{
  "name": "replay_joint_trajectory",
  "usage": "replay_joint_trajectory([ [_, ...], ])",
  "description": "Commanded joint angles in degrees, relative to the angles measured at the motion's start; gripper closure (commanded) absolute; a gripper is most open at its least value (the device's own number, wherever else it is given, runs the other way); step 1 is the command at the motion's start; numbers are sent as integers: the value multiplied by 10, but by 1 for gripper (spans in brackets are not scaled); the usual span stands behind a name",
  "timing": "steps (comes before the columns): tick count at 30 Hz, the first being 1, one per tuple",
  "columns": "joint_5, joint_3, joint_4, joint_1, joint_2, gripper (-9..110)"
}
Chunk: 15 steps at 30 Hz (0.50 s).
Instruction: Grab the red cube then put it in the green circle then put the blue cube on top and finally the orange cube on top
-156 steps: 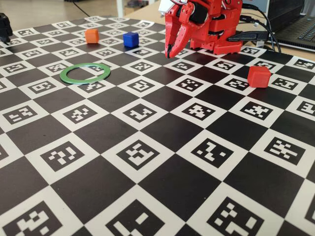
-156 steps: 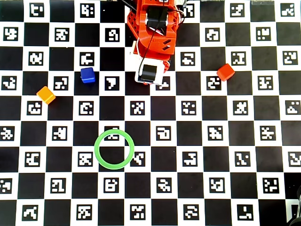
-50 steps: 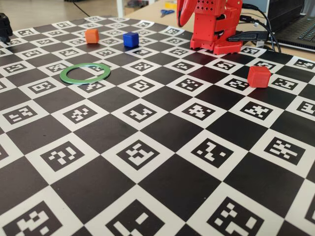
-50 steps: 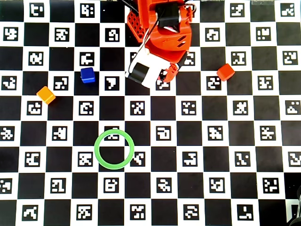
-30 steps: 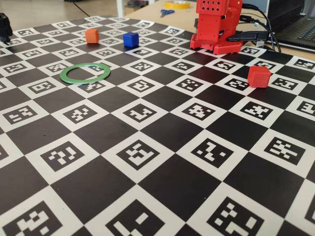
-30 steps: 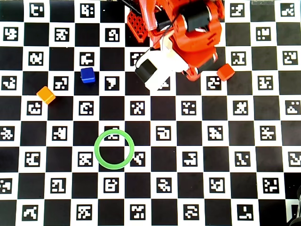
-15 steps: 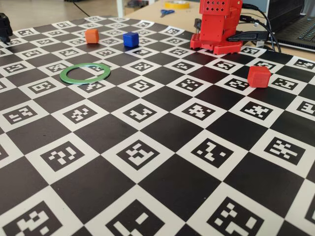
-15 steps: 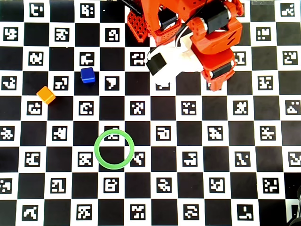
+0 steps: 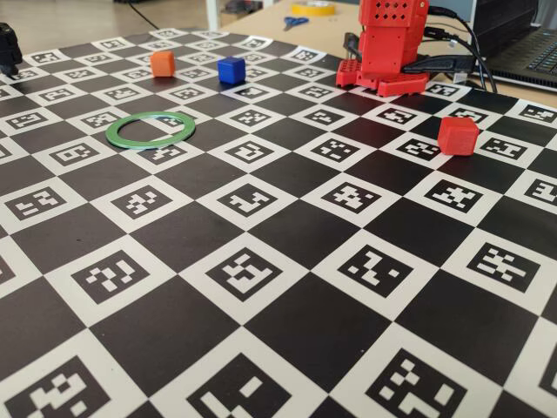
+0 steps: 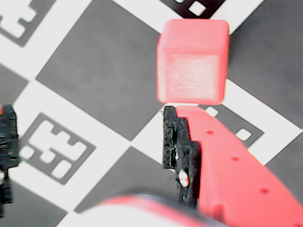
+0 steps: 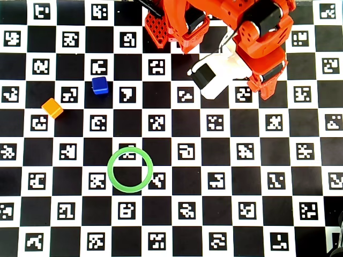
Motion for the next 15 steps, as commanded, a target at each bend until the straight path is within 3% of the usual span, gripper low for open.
replay_joint_trajectory([
  [1,47,13,-4,-18,12,69],
  [15,127,62,-33,-84,-7,54],
])
